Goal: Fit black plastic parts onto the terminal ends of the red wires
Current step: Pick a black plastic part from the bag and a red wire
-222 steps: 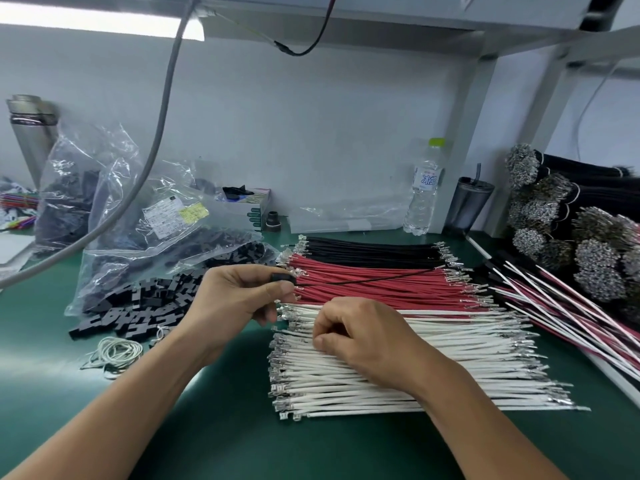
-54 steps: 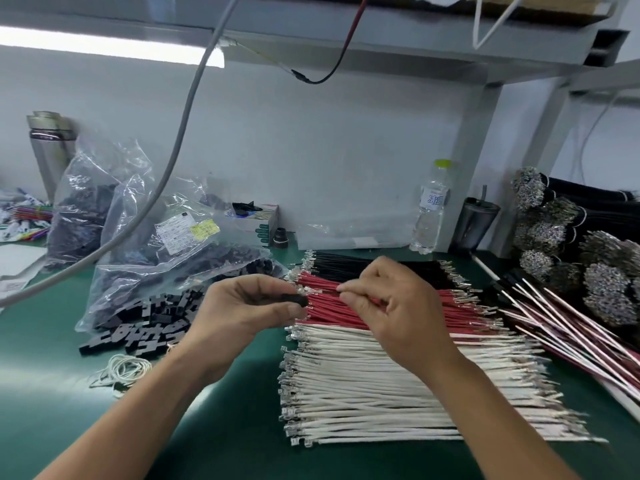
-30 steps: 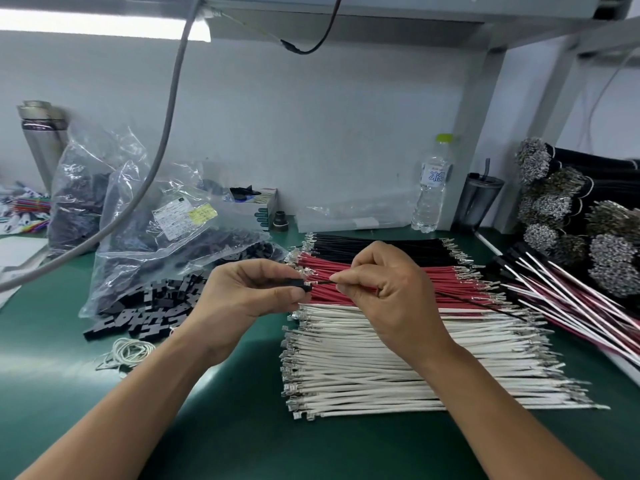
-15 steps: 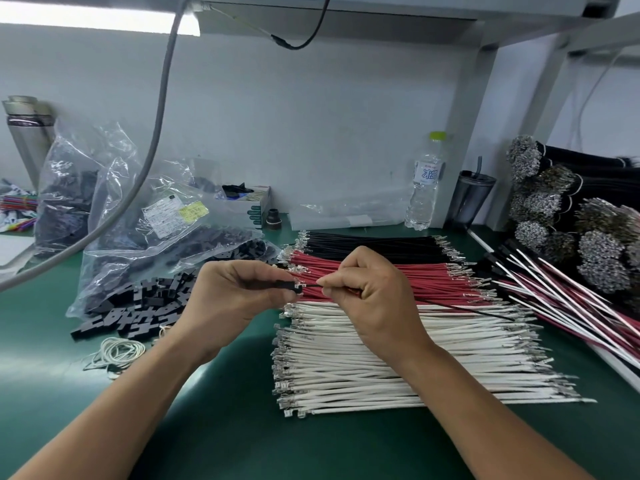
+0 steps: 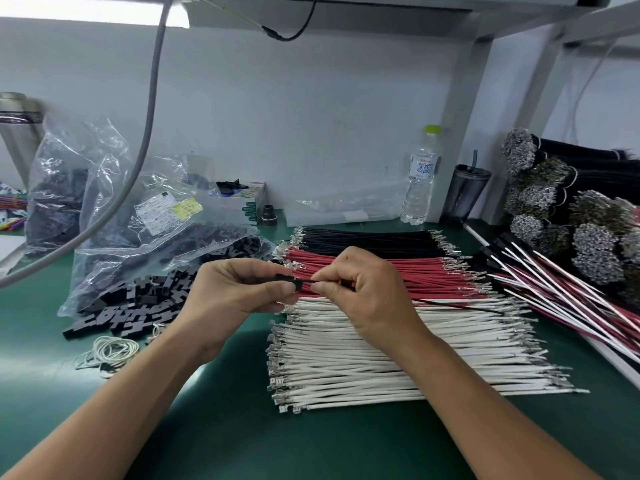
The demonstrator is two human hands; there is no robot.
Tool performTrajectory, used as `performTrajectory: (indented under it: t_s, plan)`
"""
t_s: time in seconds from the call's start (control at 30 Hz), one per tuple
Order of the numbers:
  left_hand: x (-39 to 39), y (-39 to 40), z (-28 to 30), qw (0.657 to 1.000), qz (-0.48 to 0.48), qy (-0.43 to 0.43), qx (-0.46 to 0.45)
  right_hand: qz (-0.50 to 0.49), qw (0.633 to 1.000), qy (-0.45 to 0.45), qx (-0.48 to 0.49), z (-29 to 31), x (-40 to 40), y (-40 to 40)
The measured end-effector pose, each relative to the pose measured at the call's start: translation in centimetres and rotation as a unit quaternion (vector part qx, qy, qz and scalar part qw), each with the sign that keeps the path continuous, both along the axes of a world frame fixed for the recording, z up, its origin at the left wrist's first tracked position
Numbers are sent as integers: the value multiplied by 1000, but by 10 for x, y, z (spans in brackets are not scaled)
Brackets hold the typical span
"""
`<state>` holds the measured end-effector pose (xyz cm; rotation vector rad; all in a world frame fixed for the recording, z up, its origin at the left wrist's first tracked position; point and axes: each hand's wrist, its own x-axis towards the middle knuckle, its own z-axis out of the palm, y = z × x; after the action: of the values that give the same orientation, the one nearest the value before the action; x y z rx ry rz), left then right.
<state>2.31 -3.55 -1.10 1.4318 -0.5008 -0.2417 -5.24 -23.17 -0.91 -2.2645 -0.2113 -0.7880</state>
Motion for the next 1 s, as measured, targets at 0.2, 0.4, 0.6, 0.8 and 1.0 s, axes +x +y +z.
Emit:
performTrajectory:
  t_s: [0.2,0.4,0.6,0.8,1.0]
  plan:
    - [1,0,-2,1000,4,-13,1,-16,993,-51,-109,0,0,10]
    - [0,-10,-5,999,30,-27,-20,-81,975,-111,-176,8,4,5]
    - [15,-6,-6,985,91,88,-115,-78,952,-144,-259,1,10,-3]
    - [18,-5,-9,980,91,128,-126,-163,958,129,-198,1,60,-21]
    - [19,-2,-7,980,81,128,-127,-164,961,150,-167,0,66,-28]
